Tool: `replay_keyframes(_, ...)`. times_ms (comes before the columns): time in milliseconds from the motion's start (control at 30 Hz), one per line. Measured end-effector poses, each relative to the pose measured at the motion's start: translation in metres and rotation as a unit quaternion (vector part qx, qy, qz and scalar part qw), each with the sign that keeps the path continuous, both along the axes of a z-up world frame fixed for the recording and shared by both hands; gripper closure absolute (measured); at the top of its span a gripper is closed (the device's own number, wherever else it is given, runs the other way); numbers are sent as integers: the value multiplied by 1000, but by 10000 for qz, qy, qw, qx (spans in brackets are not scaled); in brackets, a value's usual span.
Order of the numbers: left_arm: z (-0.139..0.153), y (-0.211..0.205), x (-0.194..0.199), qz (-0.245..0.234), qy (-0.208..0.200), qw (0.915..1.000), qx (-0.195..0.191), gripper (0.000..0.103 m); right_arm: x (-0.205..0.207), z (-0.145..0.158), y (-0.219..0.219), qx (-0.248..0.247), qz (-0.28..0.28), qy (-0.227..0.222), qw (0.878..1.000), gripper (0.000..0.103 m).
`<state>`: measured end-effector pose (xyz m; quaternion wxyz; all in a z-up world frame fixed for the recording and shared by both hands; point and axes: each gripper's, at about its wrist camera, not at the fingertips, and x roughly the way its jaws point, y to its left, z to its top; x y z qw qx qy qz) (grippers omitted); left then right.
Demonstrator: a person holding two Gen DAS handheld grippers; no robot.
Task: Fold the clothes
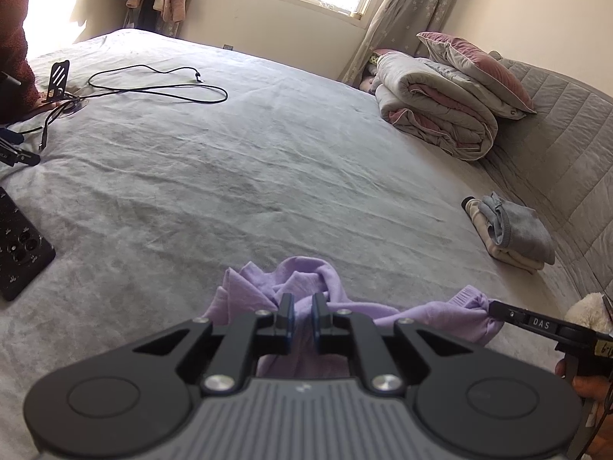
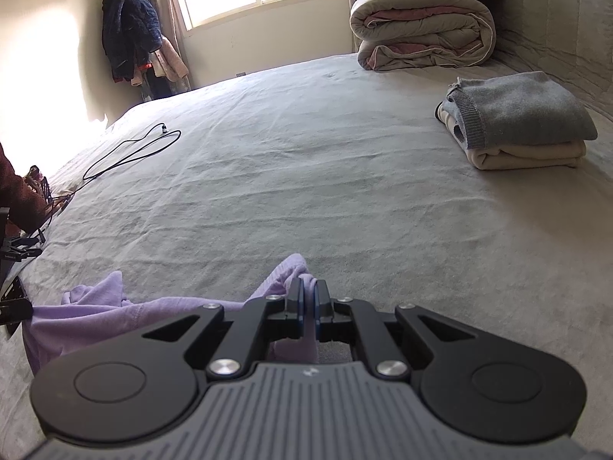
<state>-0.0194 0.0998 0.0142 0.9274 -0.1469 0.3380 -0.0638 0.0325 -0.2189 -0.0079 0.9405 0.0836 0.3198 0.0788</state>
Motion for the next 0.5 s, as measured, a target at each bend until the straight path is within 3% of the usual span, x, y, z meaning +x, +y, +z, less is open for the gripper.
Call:
replay_keyframes(100, 4, 1, 2, 42, -140, 9998, 97, 103, -2, 4, 4, -57, -19, -133, 9999, 97)
replay_keyframes(267, 10, 8, 16, 164, -237, 9996, -25, 103, -4, 18, 23, -379, 147, -590, 9974, 97)
replay_keyframes(500, -4, 22, 44, 127, 72, 9988, -460, 98, 4, 45, 46, -267, 305, -955, 9946, 97)
